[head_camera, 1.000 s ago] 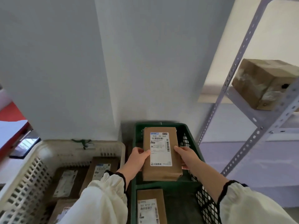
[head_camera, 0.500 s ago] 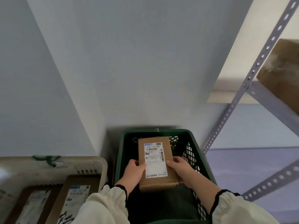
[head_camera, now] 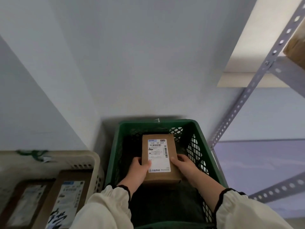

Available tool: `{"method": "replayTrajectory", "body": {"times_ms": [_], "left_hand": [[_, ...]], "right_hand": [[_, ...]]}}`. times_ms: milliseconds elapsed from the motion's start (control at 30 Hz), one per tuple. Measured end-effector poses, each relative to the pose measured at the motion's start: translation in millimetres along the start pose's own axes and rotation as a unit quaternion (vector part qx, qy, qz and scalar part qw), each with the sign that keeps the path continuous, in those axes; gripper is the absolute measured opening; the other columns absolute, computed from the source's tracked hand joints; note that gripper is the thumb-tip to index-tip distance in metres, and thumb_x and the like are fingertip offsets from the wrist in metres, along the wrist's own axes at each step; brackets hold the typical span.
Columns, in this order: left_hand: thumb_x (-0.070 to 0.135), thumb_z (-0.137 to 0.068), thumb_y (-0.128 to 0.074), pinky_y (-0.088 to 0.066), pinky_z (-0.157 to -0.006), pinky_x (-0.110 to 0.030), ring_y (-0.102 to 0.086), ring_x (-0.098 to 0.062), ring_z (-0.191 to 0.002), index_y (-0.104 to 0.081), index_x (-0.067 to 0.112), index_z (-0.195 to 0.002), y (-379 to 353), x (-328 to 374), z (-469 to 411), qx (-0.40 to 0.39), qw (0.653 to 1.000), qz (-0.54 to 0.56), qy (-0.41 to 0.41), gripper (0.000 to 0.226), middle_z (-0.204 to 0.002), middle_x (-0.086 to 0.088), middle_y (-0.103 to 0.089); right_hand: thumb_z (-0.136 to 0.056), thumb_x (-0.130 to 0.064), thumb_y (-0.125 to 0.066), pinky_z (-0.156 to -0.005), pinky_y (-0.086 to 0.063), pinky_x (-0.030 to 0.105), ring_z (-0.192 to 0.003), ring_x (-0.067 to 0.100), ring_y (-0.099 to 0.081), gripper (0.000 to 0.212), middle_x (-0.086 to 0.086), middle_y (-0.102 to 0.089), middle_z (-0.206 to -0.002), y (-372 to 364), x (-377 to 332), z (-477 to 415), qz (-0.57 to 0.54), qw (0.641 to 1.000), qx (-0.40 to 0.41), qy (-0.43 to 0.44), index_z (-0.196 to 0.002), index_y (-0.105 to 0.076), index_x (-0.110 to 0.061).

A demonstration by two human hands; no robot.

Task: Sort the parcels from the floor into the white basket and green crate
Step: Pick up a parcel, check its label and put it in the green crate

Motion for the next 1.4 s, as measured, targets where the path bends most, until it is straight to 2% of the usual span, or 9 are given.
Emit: {"method": "replayTrajectory", "body": {"times_ms": [167,267,333,467,800,900,1033,1300,1400], "left_hand": [[0.028,-0.090,-0.061,-0.039,-0.061,-0.009,-0.053,0.000,-0.088,-0.040,0.021,-0.134,15,29,4,0.020,0.979,-0.135,-0.149,0.049,-0.122,0.007,-0.056],[0.032,-0.089,-0.061,-0.045,-0.090,-0.019,-0.048,-0.010,-0.120,-0.036,0.022,-0.137,30,34,12,0.063,0.912,-0.322,-0.245,0.055,-0.137,0.002,-0.047],[0.041,-0.090,-0.057,-0.028,-0.113,-0.035,-0.024,-0.019,-0.142,-0.019,0.020,-0.149,29,26,15,0.039,0.848,-0.457,-0.264,0.073,-0.155,0.000,-0.024],[0.047,-0.092,-0.050,-0.016,-0.118,-0.045,-0.004,-0.023,-0.147,-0.009,0.023,-0.152,14,9,19,-0.028,0.786,-0.557,-0.267,0.076,-0.160,0.001,-0.007],[0.050,-0.094,-0.046,-0.012,-0.118,-0.045,0.002,-0.022,-0.147,-0.006,0.019,-0.152,12,3,21,-0.027,0.782,-0.567,-0.257,0.077,-0.161,0.002,-0.001],[0.049,-0.090,-0.053,-0.011,-0.117,-0.046,0.003,-0.023,-0.147,0.005,0.025,-0.151,11,4,26,-0.017,0.803,-0.537,-0.257,0.087,-0.160,0.004,0.005],[0.052,-0.086,-0.057,-0.012,-0.117,-0.046,0.005,-0.023,-0.147,0.021,0.033,-0.146,25,-3,48,0.008,0.824,-0.510,-0.247,0.100,-0.159,0.007,0.015],[0.041,-0.089,-0.059,-0.024,-0.115,-0.033,-0.022,-0.016,-0.143,-0.004,0.025,-0.152,116,6,133,0.081,0.881,-0.410,-0.224,0.085,-0.158,0.002,-0.016],[0.040,-0.091,-0.057,-0.024,-0.114,-0.030,-0.025,-0.018,-0.142,-0.008,0.020,-0.153,167,-13,169,0.088,0.893,-0.409,-0.165,0.082,-0.157,-0.002,-0.019]], "right_hand": [[-0.087,-0.036,-0.063,-0.055,-0.050,0.027,-0.087,0.016,-0.062,0.055,-0.003,-0.058,-0.103,-9,-10,5,0.018,1.000,-0.020,0.000,-0.136,-0.041,-0.022],[-0.088,-0.035,-0.062,-0.057,-0.052,0.029,-0.088,0.016,-0.062,0.054,-0.005,-0.057,-0.101,-31,-14,7,0.019,0.999,-0.045,0.005,-0.136,-0.041,-0.022],[-0.089,-0.036,-0.060,-0.056,-0.050,0.027,-0.086,0.013,-0.060,0.053,-0.008,-0.055,-0.099,-47,-17,8,0.030,0.998,-0.057,0.014,-0.136,-0.041,-0.022],[-0.090,-0.040,-0.058,-0.055,-0.047,0.024,-0.082,0.010,-0.057,0.052,-0.005,-0.053,-0.104,-67,-20,4,0.049,0.997,-0.050,0.035,-0.136,-0.042,-0.021],[-0.091,-0.035,-0.058,-0.065,-0.051,0.031,-0.092,0.017,-0.057,0.056,0.001,-0.054,-0.113,-62,-24,8,0.054,0.995,-0.083,0.016,-0.141,-0.037,-0.021],[-0.089,-0.024,-0.060,-0.059,-0.050,0.023,-0.087,0.009,-0.057,0.062,0.006,-0.051,-0.133,-55,-29,21,0.056,0.995,-0.069,0.052,-0.144,-0.032,-0.023],[-0.088,-0.015,-0.062,-0.058,-0.054,0.015,-0.081,0.002,-0.065,0.063,0.003,-0.053,-0.132,-48,-26,52,0.093,0.987,-0.039,0.124,-0.143,-0.034,-0.028],[-0.091,-0.026,-0.059,-0.051,-0.039,0.007,-0.082,0.002,-0.054,0.060,0.001,-0.039,-0.147,-69,-77,135,0.261,0.944,-0.045,0.195,-0.145,-0.032,-0.028],[-0.091,-0.029,-0.056,-0.063,-0.042,0.011,-0.098,0.012,-0.057,0.058,0.002,-0.040,-0.146,-99,-85,174,0.301,0.928,-0.080,0.204,-0.144,-0.033,-0.026]]}}
Point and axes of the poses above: each hand's wrist, its own z-axis away from the middle knuckle, its own y-axis out of the back of the hand, x = y × z, the point moved 2 cm from there along -z, towards the middle knuckle
